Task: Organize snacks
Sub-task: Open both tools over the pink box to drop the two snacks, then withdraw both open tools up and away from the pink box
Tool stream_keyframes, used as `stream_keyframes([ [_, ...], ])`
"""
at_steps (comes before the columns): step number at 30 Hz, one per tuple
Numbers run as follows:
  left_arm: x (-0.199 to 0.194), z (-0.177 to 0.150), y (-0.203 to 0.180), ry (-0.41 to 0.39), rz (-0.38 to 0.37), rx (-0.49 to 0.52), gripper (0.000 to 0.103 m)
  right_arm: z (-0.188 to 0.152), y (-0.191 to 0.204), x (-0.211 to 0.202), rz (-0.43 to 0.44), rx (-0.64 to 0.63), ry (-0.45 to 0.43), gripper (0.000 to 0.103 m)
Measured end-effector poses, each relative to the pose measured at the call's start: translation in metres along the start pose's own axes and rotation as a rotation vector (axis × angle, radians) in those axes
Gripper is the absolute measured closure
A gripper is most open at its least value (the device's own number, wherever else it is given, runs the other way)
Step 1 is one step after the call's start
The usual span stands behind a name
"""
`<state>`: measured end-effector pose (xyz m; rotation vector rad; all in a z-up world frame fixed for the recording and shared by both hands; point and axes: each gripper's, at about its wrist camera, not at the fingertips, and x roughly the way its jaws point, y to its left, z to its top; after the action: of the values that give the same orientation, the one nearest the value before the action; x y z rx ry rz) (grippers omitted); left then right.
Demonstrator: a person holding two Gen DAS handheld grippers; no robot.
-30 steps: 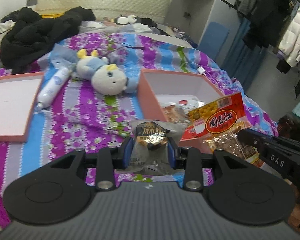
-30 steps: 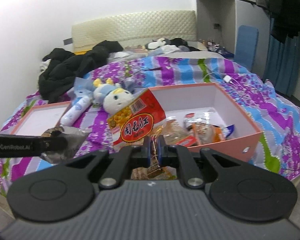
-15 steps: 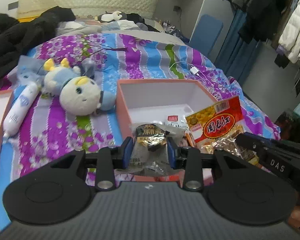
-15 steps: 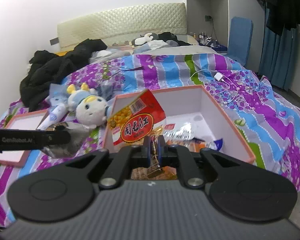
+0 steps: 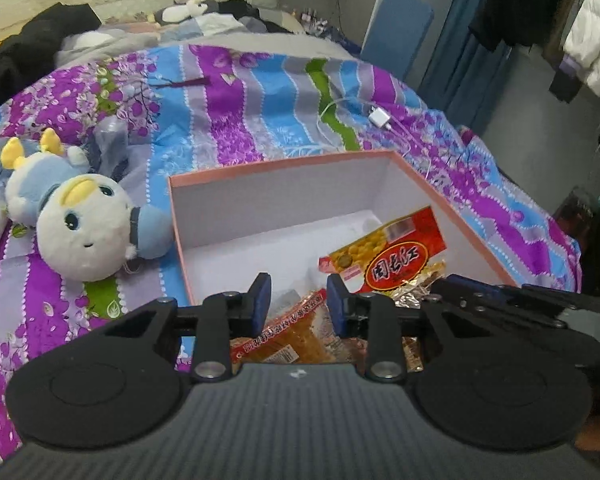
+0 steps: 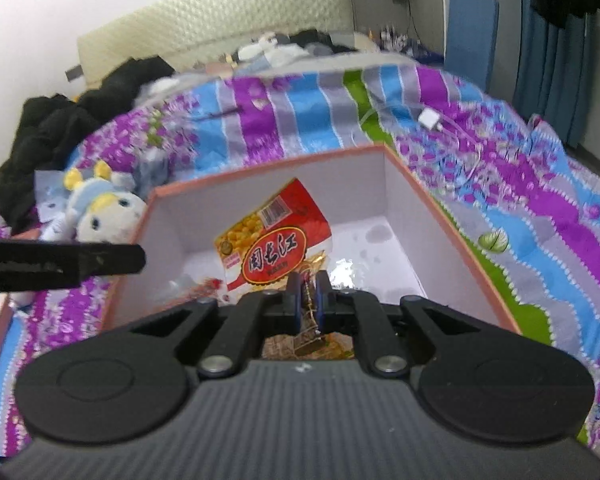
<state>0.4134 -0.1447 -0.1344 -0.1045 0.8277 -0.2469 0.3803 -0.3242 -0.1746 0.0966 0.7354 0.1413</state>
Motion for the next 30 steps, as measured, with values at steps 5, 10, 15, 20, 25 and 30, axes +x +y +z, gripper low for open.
stream_keyframes([
  [5, 0.012, -0.004, 0.006, 0.028, 0.005, -0.002, 0.068, -0.005, -0.008, 0.016, -0.014, 0.039, 0.038, 0.077],
  [10, -0.007, -0.008, 0.009, 0.013, 0.007, -0.003, 0.068, -0.005, -0.006, 0.001, -0.014, 0.039, 0.002, 0.038],
  [15, -0.047, -0.011, 0.003, -0.036, 0.003, 0.013, 0.068, -0.003, -0.002, -0.034, -0.001, 0.053, -0.045, 0.038],
  [20, -0.099, -0.021, -0.002, -0.093, 0.008, 0.022, 0.068, -0.005, 0.011, -0.079, 0.015, 0.048, -0.103, 0.038],
  [25, -0.148, -0.038, -0.004, -0.138, 0.013, 0.019, 0.066, -0.010, 0.022, -0.124, 0.056, 0.048, -0.162, 0.038],
  [30, -0.192, -0.060, -0.006, -0.176, 0.012, 0.018, 0.061, -0.020, 0.035, -0.166, 0.049, 0.033, -0.217, 0.038],
])
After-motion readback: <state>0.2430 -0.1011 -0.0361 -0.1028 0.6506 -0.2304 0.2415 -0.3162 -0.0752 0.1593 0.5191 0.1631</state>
